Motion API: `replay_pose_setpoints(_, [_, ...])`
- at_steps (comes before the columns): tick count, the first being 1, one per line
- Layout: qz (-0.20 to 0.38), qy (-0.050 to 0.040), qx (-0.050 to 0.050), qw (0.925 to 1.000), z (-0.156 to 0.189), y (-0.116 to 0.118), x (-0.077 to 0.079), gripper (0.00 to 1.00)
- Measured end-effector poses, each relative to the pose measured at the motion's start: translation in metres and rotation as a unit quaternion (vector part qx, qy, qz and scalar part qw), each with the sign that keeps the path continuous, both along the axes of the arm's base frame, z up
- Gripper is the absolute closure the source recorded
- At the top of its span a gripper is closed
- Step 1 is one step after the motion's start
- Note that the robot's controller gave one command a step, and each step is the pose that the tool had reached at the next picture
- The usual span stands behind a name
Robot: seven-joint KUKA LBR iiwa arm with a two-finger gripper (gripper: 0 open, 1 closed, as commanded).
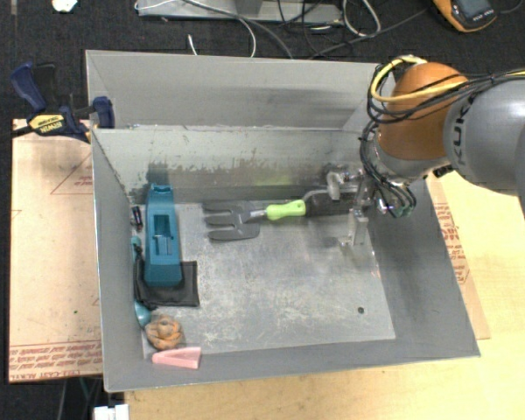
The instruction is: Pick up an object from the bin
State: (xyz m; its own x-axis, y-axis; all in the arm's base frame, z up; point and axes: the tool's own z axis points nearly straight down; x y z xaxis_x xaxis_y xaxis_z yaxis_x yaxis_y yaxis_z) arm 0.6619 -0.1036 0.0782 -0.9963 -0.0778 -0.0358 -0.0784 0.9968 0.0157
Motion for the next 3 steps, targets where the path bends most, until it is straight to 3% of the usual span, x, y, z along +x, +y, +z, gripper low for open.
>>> replay_pose_setpoints(1, [0.073, 0.0005, -0.006, 0.9973, -0.003, -0.001, -0.006, 1.0])
replay_pose_setpoints(3, [0.074, 0.0007, -0.005, 0.9973, 0.011, 0.0, -0.007, 1.0])
